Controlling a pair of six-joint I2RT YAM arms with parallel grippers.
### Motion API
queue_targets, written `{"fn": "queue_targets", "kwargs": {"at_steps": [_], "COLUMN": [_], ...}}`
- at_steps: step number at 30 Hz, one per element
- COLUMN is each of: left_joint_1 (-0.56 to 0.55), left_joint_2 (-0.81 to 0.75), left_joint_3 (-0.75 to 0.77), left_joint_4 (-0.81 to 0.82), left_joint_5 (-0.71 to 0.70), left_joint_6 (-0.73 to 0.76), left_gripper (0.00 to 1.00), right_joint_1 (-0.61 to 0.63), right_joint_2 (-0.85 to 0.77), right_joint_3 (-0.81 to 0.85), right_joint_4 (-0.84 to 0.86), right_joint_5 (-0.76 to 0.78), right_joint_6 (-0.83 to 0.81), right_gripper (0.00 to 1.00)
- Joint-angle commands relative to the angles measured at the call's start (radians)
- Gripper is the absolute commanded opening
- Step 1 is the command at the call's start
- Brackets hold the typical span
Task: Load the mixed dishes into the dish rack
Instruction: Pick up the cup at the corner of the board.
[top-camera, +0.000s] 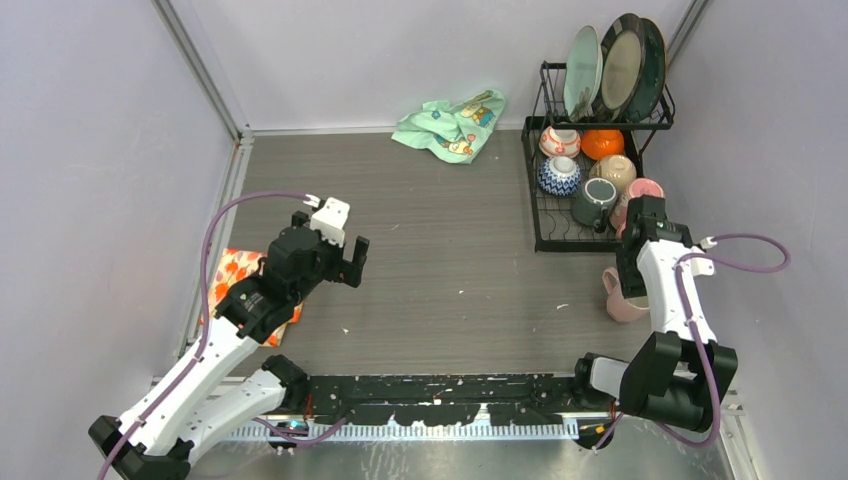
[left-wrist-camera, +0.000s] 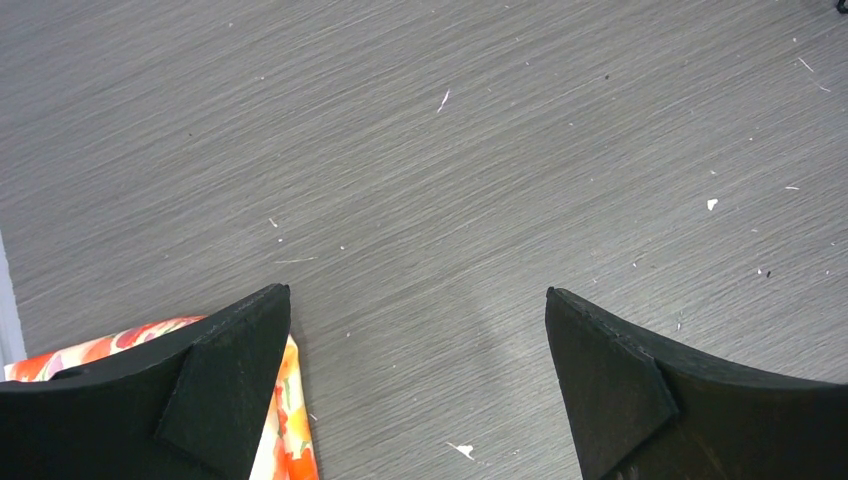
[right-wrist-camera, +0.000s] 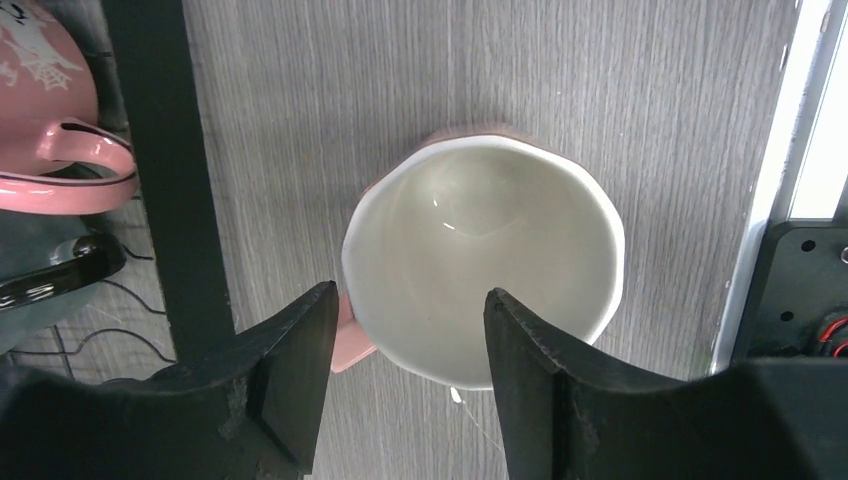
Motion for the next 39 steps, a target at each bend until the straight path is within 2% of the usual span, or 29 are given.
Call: {"fn": "queue_targets", "kwargs": {"at_steps": [1, 4, 6, 13, 17, 24, 30, 39], "left_joint_1": [-0.005, -0.005, -0.006, -0.013, -0.013, -0.013, -0.015, -0.015], "left_joint_2": [-0.018, -0.022, -0.025, -0.009, -0.012, -0.01, -0.009, -0.009], "left_joint_3": [0.0, -0.002, -0.005, 0.0, -0.003, -0.004, -0.003, -0.002], "left_joint_4": [0.039, 0.035, 0.04, 0.032, 0.037, 0.038, 0.037, 0.038], "left_joint_5": [0.015, 0.017, 0.017, 0.041, 0.041, 0.041, 0.058, 0.064], "left_joint_6": [-0.001, 0.001, 0.001, 0.004, 0.004, 0.004, 0.006, -0.001], "left_gripper": [1.0, 1.0, 1.0, 1.0, 1.0, 1.0, 1.0, 1.0], "right_joint_1": [-0.005, -0.005, -0.005, -0.005, -0.005, -0.005, -0.005, 0.001], "right_joint_2": [0.007, 0.026, 0.035, -0.028, -0.053, -0.126, -0.193, -0.337], "right_joint_3": [-0.034, -0.044, -0.042, -0.058, -0.035, -0.046, -0.027, -0.067], "right_joint_4": [0.035, 0.033, 0.031, 0.066, 0.047, 0.051, 0.058, 0.075], "right_joint_5": [0.058, 0.052, 0.046, 0.039, 0.02, -0.068, -0.083, -0.3], "right_joint_6": [0.01, 0.003, -0.013, -0.087, -0.126, -0.199, -0.271, -0.325], "right_gripper": [0.59, 0.55, 0.48, 0.22, 0.01, 0.01, 0.01, 0.01]}}
